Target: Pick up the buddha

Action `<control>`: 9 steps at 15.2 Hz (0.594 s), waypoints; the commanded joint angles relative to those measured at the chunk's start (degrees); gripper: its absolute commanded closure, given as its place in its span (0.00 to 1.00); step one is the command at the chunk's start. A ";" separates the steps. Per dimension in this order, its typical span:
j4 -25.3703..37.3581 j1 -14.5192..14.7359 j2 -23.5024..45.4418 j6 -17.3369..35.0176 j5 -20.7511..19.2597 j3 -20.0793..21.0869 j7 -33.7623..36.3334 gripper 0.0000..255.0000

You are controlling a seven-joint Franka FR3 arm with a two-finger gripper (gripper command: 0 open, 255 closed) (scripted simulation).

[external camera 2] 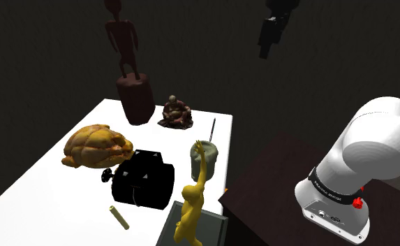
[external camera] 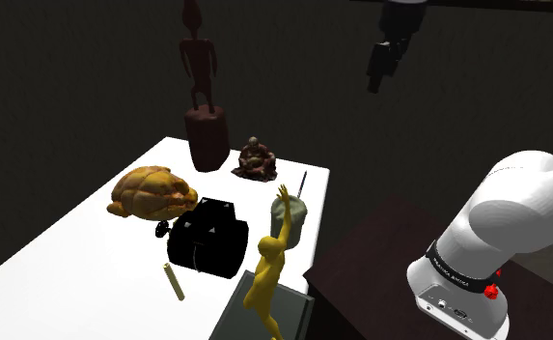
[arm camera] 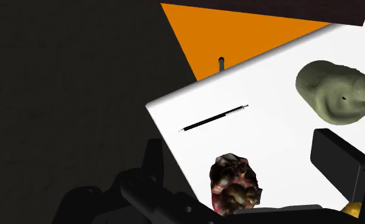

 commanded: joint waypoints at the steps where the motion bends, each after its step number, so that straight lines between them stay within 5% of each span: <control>1: 0.00 0.00 0.00 0.00 0.00 0.00 0.00 0.00; 9: 1.60 -0.43 15.30 12.55 -0.03 2.49 4.47 0.00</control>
